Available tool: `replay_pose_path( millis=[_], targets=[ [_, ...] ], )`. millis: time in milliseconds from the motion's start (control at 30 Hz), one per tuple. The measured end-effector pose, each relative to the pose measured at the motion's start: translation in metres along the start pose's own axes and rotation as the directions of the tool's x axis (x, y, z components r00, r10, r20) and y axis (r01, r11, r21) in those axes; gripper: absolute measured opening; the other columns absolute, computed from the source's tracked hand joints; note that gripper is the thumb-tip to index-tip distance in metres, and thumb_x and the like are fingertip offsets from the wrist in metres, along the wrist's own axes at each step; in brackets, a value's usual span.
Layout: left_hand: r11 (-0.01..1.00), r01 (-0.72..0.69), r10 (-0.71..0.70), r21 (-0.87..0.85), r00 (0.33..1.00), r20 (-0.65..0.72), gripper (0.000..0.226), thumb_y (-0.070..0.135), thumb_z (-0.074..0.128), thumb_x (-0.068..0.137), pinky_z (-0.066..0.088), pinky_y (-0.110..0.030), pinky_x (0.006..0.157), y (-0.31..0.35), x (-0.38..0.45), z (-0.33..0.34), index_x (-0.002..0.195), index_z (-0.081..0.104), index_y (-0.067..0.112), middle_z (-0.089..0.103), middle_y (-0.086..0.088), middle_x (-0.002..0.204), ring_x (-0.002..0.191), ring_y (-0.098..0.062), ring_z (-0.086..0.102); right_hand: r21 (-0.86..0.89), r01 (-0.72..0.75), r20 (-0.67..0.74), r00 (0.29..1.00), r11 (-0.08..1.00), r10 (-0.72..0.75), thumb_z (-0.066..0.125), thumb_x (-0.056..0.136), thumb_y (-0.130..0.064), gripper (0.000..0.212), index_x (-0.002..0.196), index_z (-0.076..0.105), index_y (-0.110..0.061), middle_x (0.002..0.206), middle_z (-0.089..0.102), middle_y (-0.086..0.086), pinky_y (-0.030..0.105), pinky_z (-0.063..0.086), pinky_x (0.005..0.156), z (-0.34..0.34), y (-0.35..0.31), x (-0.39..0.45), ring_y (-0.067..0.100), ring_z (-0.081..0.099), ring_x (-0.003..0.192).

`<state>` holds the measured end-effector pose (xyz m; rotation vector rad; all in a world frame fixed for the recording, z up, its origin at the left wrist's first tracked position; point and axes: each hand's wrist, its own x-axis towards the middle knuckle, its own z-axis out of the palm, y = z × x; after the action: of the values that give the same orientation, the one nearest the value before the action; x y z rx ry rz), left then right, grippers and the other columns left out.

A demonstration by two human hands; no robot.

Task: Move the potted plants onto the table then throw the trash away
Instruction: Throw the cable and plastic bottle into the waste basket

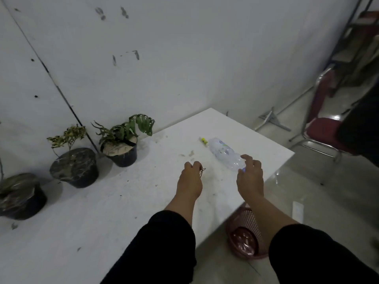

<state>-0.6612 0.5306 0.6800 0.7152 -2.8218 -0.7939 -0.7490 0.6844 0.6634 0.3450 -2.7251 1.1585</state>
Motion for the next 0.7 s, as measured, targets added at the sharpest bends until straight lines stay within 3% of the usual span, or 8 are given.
replay_pose_path(
  millis=[167,300,400,567,700],
  targets=[
    [0.997,-0.072,0.074,-0.04,0.996,0.052,0.042,-0.005,0.047,0.085,0.043,-0.033,0.071,0.037,-0.039,0.022,0.121,0.046,0.016,0.041,-0.011,0.121,0.09,-0.028,0.053,0.036,-0.069,-0.097,0.993,0.997,0.072,0.051,0.088,-0.002,0.029,0.115,0.052,-0.014,0.118,0.048,0.014,0.031,0.038,0.073,-0.052,0.031,-0.03,0.032,0.052,0.099],
    [0.985,-0.171,0.173,-0.027,0.979,0.109,0.039,-0.004,0.05,0.087,0.041,-0.031,0.069,0.065,-0.058,0.041,0.121,0.046,0.015,0.042,-0.011,0.122,0.085,-0.023,0.047,0.012,-0.138,-0.156,0.978,0.99,0.138,0.051,0.088,-0.006,0.018,0.105,0.051,-0.011,0.113,0.051,0.015,0.037,0.043,0.076,-0.089,0.06,-0.04,0.033,0.051,0.101],
    [0.974,-0.222,0.225,-0.034,0.963,0.149,0.042,-0.006,0.049,0.085,0.041,-0.032,0.064,0.093,-0.058,0.054,0.121,0.047,0.015,0.041,-0.011,0.121,0.088,-0.026,0.049,0.015,-0.194,-0.208,0.959,0.981,0.193,0.051,0.087,-0.006,0.015,0.101,0.053,-0.009,0.11,0.052,0.015,0.034,0.039,0.073,-0.115,0.085,-0.039,0.032,0.051,0.099],
    [0.968,-0.244,0.25,-0.051,0.948,0.198,0.04,0.001,0.052,0.084,0.045,-0.035,0.075,0.14,-0.045,0.093,0.122,0.047,0.013,0.042,-0.011,0.121,0.099,-0.033,0.055,0.007,-0.285,-0.225,0.934,0.959,0.279,0.053,0.086,-0.006,0.011,0.097,0.055,-0.008,0.108,0.051,0.014,0.031,0.035,0.071,-0.144,0.139,-0.026,0.032,0.051,0.095],
    [0.973,-0.224,0.232,-0.06,0.937,0.261,0.037,0.003,0.053,0.085,0.052,-0.041,0.085,0.172,-0.033,0.148,0.119,0.049,0.017,0.044,-0.01,0.118,0.1,-0.032,0.058,-0.027,-0.317,-0.163,0.937,0.948,0.309,0.055,0.084,-0.007,0.009,0.092,0.055,-0.01,0.104,0.052,0.015,0.032,0.04,0.07,-0.151,0.196,-0.003,0.032,0.053,0.089]
  ],
)
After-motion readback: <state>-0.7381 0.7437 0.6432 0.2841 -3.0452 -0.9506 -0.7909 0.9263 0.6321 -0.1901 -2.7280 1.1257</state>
